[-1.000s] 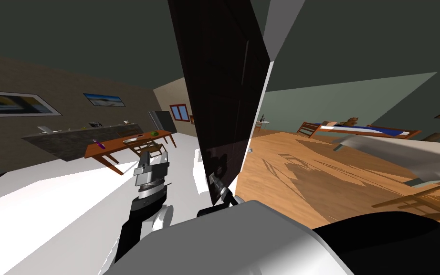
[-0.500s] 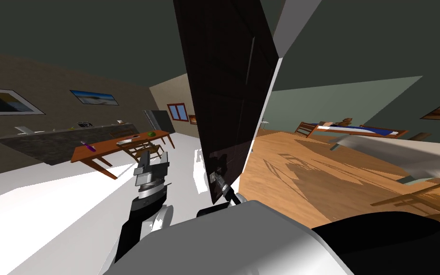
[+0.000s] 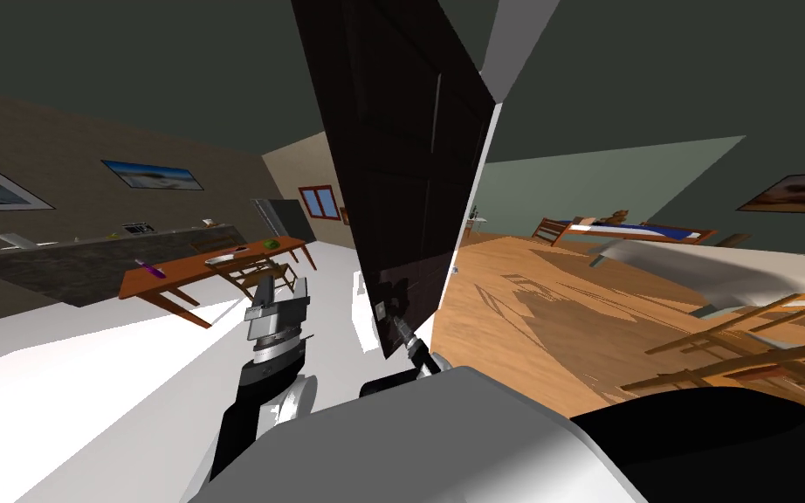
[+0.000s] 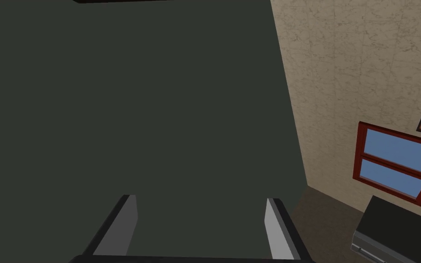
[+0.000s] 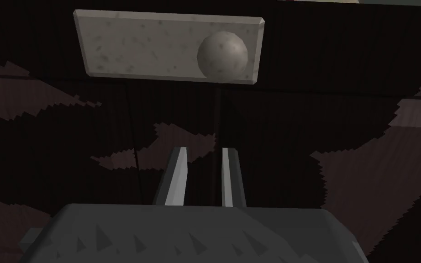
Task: Push the door open
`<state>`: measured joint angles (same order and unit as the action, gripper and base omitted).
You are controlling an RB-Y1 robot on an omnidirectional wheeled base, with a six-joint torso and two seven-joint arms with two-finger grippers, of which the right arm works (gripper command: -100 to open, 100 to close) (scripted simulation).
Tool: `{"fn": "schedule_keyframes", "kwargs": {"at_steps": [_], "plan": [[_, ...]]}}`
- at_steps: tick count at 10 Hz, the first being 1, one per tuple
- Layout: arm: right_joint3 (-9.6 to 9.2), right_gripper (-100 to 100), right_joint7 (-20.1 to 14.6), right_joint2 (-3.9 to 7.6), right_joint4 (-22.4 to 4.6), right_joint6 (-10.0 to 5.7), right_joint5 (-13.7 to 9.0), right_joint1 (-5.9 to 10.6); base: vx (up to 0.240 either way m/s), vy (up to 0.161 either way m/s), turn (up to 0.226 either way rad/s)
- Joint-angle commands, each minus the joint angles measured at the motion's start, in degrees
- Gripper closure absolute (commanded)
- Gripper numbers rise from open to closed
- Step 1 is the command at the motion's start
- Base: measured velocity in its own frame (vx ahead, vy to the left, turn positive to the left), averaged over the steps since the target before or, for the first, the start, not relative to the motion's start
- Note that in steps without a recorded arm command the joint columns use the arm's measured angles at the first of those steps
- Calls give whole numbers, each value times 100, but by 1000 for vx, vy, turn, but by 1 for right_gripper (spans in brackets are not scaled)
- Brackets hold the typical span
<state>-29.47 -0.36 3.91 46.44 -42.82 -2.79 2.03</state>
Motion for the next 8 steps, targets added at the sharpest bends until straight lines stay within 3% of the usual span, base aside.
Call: {"fn": "schedule_keyframes", "kwargs": {"at_steps": [1, 3, 4, 8], "plan": [[-26, -100, -17, -24, 63, 19, -9, -35, -240, -51, -32], [-64, -100, -45, -112, 132, 32, -25, -71, -261, -55, -46], [-55, -100, -29, -81, 132, 32, -17, -78, -125, -41, -4], [4, -100, 0, -48, 66, -27, -24, -58, 159, 90, 25]]}}
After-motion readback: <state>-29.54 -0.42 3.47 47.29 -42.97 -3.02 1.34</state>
